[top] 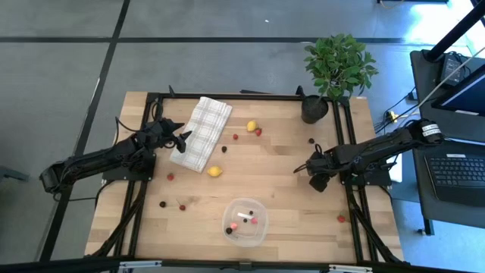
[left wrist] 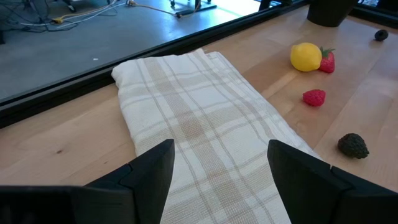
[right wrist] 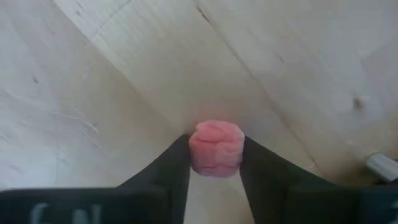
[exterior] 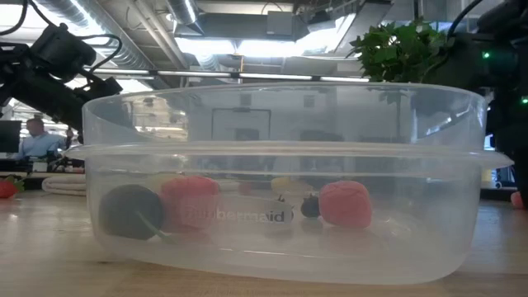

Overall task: Pick and placing Produce into tupperware
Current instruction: Put the peach into the transparent bin

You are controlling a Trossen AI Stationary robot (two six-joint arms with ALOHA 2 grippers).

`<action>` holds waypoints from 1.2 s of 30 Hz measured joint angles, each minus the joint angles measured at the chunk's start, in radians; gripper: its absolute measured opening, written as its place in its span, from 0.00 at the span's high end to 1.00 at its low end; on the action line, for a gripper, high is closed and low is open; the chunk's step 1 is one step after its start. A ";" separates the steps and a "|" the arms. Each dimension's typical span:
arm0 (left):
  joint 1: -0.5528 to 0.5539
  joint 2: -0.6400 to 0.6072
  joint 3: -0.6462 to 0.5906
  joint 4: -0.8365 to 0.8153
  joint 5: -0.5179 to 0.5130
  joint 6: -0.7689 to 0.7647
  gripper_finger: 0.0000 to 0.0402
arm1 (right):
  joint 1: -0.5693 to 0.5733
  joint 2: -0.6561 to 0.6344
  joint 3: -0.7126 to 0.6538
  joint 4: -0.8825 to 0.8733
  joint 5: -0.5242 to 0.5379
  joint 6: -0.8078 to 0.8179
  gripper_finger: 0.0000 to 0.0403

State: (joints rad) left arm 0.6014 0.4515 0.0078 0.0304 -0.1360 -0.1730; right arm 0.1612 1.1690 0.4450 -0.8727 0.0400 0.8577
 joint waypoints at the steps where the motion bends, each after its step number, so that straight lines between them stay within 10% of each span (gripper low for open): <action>1: 0.000 0.000 0.000 0.000 0.000 0.000 0.38 | 0.000 0.000 0.000 0.002 0.000 -0.001 0.73; 11: 0.000 0.000 0.000 0.000 0.000 0.000 0.38 | 0.000 0.003 0.081 0.074 0.011 -0.026 0.80; 24: 0.000 0.000 0.000 0.000 0.000 0.000 0.38 | 0.015 0.003 0.287 0.846 -0.024 -0.477 0.79; 36: 0.000 0.000 0.000 0.000 0.000 0.000 0.38 | 0.049 0.096 0.389 1.047 -0.043 -0.792 0.78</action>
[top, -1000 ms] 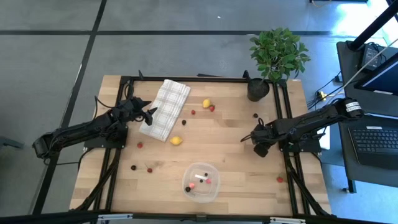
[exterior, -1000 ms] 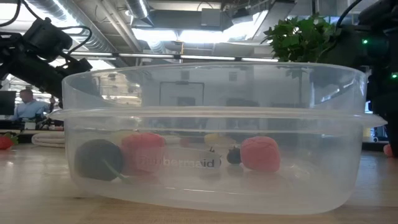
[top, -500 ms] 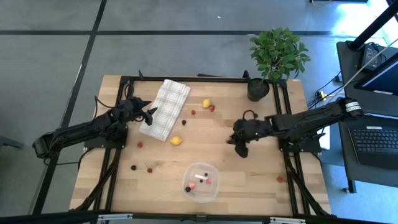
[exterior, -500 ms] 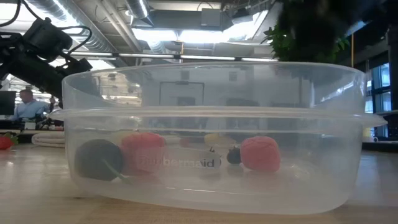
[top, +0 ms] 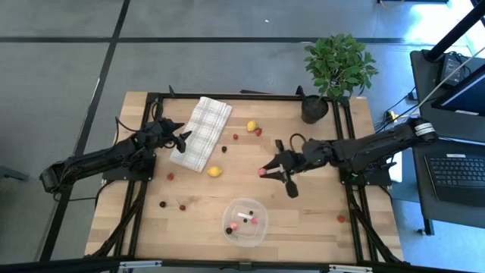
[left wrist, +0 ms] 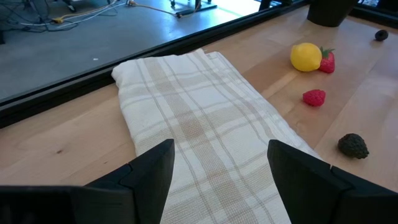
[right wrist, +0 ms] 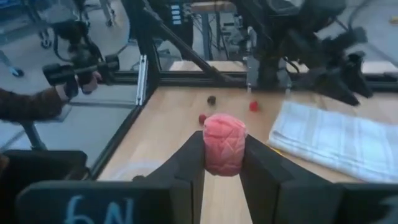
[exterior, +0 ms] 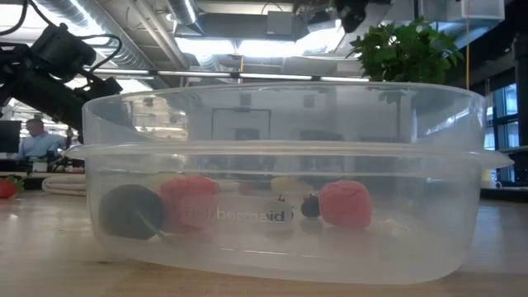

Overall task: Pick and placing Produce into tupperware
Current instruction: Put the peach into the transparent bin

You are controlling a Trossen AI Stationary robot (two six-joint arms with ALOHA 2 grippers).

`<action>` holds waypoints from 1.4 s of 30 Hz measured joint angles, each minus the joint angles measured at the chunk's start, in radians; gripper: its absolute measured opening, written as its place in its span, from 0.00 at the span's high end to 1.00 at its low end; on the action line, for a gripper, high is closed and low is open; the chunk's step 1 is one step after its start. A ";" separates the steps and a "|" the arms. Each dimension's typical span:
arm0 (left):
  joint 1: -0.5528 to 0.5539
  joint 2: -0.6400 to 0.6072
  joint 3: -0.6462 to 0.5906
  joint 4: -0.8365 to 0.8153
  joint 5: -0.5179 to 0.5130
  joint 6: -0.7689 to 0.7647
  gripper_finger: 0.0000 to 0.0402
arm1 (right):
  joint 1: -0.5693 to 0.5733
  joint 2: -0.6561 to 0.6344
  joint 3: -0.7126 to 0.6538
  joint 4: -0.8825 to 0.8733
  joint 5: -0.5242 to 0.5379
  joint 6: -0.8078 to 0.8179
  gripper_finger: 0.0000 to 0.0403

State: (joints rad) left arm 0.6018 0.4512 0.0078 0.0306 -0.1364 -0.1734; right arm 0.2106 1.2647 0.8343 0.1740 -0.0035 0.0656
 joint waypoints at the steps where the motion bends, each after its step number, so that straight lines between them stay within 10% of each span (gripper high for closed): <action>1: 0.000 0.000 0.000 0.000 0.000 0.000 0.38 | 0.000 0.024 0.011 -0.004 0.000 -0.017 0.78; 12: 0.000 0.000 0.000 0.000 0.000 0.000 0.38 | 0.020 0.375 0.252 -0.080 -0.230 -0.024 0.78; 28: 0.000 0.000 0.000 0.000 0.000 0.000 0.38 | 0.071 0.691 0.624 -0.604 -0.237 -0.039 0.78; 42: 0.000 0.000 0.000 0.000 0.000 0.000 0.38 | 0.087 0.769 0.640 -0.633 -0.234 0.010 0.78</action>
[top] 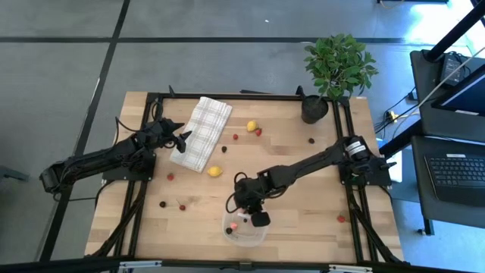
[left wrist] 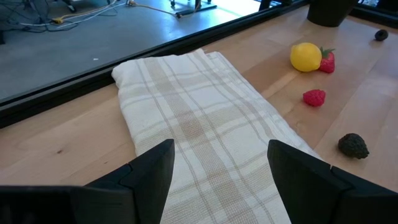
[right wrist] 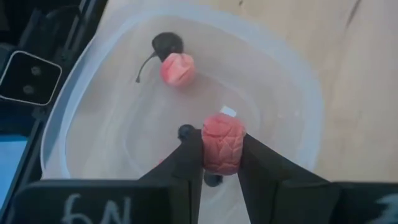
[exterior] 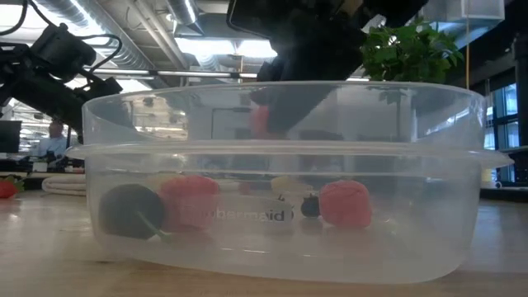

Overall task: Pick and placing Produce into tupperware
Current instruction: Put the peach into the transparent bin

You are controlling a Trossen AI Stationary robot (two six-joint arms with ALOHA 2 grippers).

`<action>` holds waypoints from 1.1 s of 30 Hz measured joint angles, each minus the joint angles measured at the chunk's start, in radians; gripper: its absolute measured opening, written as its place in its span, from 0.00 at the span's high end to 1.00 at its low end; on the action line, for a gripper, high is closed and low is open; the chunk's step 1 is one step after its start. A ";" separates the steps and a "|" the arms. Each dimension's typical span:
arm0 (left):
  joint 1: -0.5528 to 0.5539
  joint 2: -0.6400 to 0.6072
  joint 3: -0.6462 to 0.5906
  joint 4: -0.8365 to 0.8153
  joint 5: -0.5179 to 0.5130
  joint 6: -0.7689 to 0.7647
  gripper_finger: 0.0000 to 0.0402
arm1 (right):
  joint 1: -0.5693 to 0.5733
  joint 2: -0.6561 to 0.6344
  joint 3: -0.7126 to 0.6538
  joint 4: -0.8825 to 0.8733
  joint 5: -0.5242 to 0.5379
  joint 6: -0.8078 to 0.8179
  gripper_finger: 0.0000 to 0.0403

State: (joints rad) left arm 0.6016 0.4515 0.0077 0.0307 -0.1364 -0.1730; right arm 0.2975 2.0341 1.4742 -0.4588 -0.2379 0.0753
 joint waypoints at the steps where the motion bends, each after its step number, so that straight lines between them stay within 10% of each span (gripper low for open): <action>1: 0.000 0.000 0.000 0.000 0.000 0.000 0.38 | 0.003 0.003 0.000 -0.002 0.000 0.000 0.78; 33: 0.000 0.000 0.000 0.000 0.000 0.000 0.38 | 0.021 0.036 0.000 0.022 0.000 0.028 0.78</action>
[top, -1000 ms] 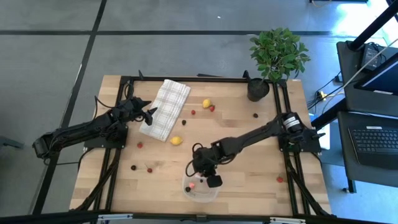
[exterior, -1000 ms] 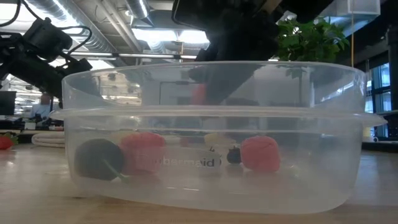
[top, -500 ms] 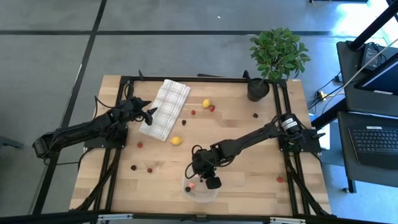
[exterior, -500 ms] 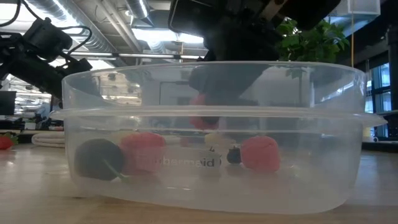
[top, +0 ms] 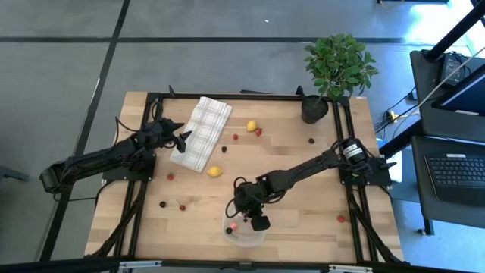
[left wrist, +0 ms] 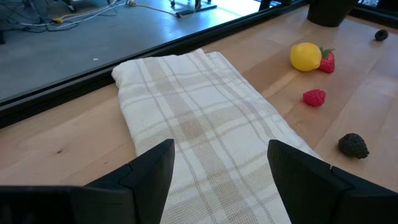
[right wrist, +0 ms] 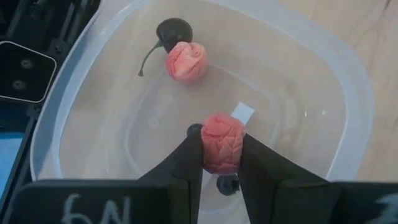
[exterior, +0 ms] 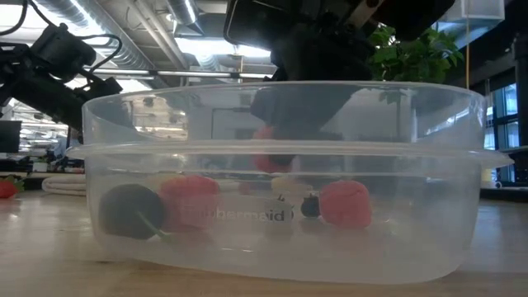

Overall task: Pick and placing Produce into tupperware
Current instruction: Put the peach into the transparent bin, then put the right black raspberry into the transparent bin

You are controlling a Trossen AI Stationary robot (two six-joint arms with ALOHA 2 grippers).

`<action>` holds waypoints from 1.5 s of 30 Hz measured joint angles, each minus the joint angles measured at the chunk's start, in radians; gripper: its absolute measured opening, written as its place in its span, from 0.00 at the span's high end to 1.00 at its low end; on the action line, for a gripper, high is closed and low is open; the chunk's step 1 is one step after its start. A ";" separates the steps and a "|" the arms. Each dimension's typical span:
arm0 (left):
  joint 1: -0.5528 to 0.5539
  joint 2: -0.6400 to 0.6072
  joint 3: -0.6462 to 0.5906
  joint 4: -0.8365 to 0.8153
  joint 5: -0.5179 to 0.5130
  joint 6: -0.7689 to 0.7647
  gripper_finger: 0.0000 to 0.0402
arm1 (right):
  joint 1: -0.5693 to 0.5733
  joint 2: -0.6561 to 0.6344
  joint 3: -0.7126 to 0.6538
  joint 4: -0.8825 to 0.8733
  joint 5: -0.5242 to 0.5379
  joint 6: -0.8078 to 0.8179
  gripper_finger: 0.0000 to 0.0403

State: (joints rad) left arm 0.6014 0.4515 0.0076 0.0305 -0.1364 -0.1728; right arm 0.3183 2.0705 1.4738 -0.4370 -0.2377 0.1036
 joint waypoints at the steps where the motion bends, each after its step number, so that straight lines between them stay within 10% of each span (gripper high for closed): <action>1: 0.000 0.000 0.000 0.000 0.000 0.000 0.38 | 0.000 0.000 0.000 0.000 0.000 0.000 0.78; 45: 0.000 0.000 0.000 -0.001 0.000 0.000 0.38 | -0.031 -0.165 -0.001 -0.130 0.009 0.085 0.58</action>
State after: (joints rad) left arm 0.6018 0.4515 0.0074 0.0300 -0.1363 -0.1727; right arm 0.2871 1.9055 1.4731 -0.5675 -0.2290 0.1885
